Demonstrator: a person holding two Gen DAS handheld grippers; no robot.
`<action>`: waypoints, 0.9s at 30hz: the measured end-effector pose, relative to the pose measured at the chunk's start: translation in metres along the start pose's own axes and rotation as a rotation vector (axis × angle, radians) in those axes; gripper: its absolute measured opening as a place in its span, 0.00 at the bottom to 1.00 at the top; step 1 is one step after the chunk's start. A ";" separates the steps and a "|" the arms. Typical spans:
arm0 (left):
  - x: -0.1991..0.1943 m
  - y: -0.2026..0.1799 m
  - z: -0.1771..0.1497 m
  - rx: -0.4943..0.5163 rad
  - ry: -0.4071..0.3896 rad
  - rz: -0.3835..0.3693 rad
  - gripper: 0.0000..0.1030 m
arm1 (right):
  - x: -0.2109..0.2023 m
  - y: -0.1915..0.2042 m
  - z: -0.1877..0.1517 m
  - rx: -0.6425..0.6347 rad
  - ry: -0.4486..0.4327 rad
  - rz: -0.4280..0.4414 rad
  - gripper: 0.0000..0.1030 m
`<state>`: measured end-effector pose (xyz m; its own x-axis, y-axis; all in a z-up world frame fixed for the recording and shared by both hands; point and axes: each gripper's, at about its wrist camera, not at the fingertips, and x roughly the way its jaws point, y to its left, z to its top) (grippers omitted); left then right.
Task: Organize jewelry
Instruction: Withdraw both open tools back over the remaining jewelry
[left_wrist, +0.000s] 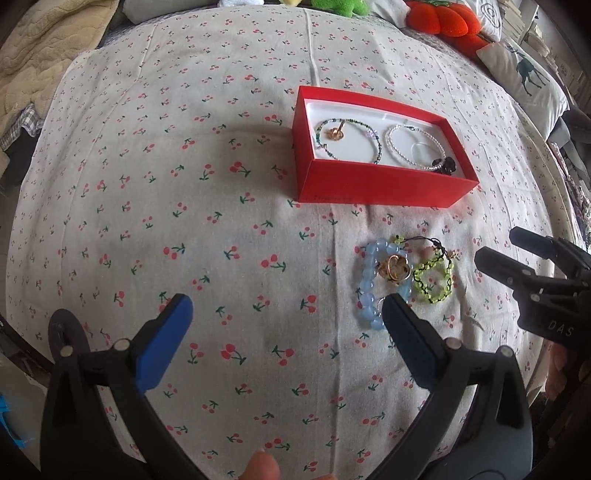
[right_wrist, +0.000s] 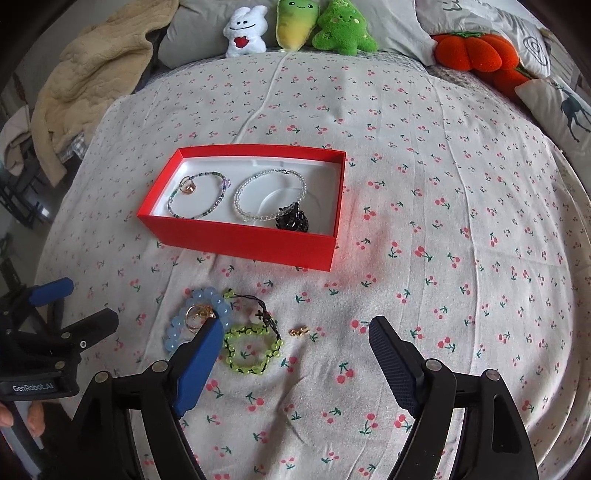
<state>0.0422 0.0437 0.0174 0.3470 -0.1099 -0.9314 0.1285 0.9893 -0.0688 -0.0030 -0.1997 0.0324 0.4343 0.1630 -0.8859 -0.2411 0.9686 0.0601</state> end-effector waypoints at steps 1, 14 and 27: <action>0.002 0.001 -0.002 0.002 0.009 0.004 0.99 | 0.002 -0.001 -0.001 -0.001 0.007 -0.007 0.80; 0.020 -0.001 -0.002 -0.047 0.074 -0.022 0.99 | 0.026 -0.014 -0.010 0.054 0.127 -0.025 0.80; 0.022 -0.030 0.006 -0.063 0.074 -0.236 0.60 | 0.031 -0.044 -0.010 0.158 0.164 0.006 0.80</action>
<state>0.0521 0.0111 0.0010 0.2453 -0.3337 -0.9102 0.1389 0.9413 -0.3077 0.0128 -0.2394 -0.0023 0.2831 0.1487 -0.9475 -0.0989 0.9872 0.1254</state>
